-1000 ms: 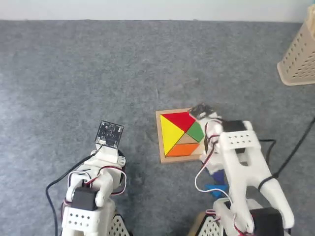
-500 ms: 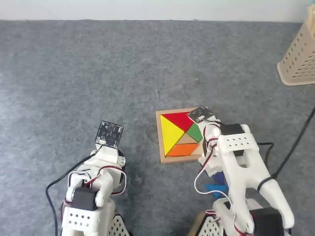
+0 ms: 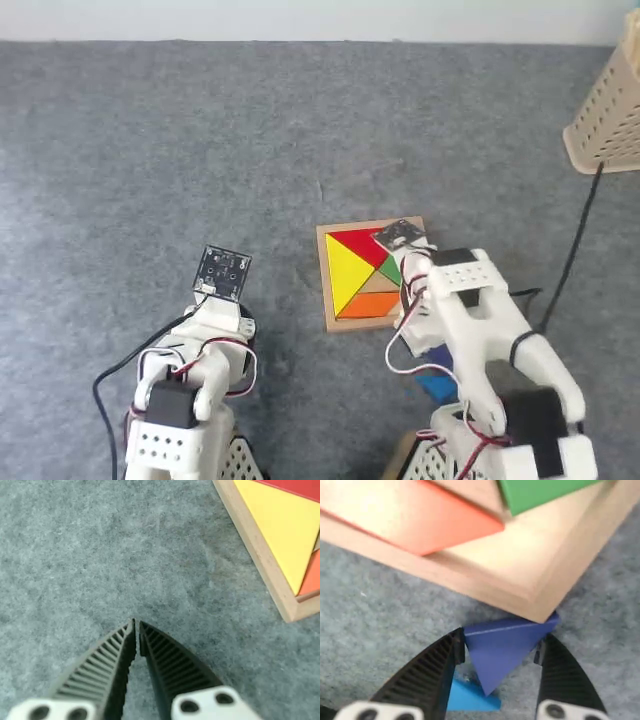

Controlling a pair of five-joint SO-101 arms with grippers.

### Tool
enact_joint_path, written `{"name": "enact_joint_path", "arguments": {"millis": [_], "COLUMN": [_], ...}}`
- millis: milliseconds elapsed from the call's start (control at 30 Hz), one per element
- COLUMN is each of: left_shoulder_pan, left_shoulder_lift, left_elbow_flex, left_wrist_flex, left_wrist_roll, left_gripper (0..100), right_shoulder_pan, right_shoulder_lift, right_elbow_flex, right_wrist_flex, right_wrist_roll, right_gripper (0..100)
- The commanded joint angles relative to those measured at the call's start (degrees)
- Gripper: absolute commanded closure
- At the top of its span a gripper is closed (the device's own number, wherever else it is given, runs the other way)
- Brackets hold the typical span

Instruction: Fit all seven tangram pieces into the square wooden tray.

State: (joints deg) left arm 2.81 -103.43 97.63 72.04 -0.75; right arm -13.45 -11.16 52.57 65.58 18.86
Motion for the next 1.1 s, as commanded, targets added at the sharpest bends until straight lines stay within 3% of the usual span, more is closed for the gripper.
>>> {"name": "enact_joint_path", "arguments": {"millis": [0, 267, 433, 567, 800, 1067], "left_shoulder_pan": [0.44, 0.44, 0.44, 0.44, 0.44, 0.44], "left_shoulder_lift": [-1.23, -1.23, -1.23, -1.23, -1.23, -1.23], "left_elbow_flex": [-1.10, -1.10, -1.10, -1.10, -1.10, -1.10], "left_wrist_flex": [0.35, 0.35, 0.35, 0.35, 0.35, 0.35], "left_wrist_roll": [0.44, 0.44, 0.44, 0.44, 0.44, 0.44], "left_gripper": [99, 99, 99, 99, 99, 99], "right_shoulder_pan": [3.56, 11.38, 19.30, 21.14, 18.68, 5.76], "right_shoulder_lift": [2.07, 2.24, 2.68, 2.68, 2.77, 2.77], "right_elbow_flex": [-1.58, -4.31, -11.96, -19.25, -30.33, -32.53], "right_wrist_flex": [-1.19, -1.19, 1.45, 5.49, 10.86, 13.32], "right_wrist_roll": [-0.26, -0.18, 1.58, 2.02, 0.35, -4.92], "right_gripper": [78.2, 87.6, 87.2, 87.3, 87.6, 87.6]}}
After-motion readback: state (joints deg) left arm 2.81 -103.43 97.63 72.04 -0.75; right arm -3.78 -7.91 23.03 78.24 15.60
